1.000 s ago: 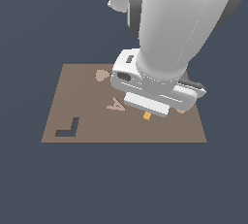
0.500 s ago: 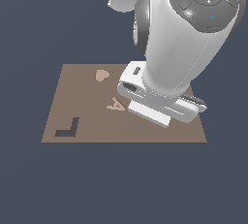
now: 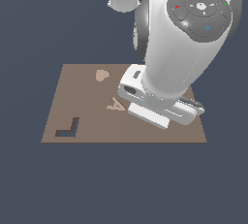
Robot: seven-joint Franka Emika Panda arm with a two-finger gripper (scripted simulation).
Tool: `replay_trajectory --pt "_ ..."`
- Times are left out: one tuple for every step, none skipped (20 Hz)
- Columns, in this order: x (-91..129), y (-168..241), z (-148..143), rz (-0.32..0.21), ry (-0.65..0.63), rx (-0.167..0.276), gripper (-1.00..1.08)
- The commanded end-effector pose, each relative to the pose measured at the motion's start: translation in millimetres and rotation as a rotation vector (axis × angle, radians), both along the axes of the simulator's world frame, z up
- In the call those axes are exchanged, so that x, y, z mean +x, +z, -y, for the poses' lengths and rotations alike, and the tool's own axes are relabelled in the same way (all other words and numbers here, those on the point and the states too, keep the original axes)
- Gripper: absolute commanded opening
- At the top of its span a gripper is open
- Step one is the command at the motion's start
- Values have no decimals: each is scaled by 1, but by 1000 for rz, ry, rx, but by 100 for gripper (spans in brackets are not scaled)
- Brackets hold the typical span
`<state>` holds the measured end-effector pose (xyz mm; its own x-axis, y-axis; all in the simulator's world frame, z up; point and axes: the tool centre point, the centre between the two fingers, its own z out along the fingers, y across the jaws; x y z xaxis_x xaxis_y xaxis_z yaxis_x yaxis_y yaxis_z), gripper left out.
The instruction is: Insert a designated object into the corresponding slot on a board.
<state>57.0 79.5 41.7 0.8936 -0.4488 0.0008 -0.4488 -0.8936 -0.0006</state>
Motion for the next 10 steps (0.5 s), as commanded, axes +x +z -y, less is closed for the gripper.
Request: replay_trajectory --pt "0 -8 0 -1 -1 0 100" --pt "0 -10 0 -1 -1 0 100" --pt "0 -11 0 -1 -1 0 100" --pt "0 -12 0 -1 -1 0 100" --pt "0 -12 0 -1 -1 0 -100" --pt "0 -12 0 -1 -1 0 -100" --pt "0 -12 0 -1 -1 0 -100" --pt "0 -12 0 -1 -1 0 -100" --pt "0 -12 0 -1 -1 0 -100" --pt "0 -12 0 -1 -1 0 -100"
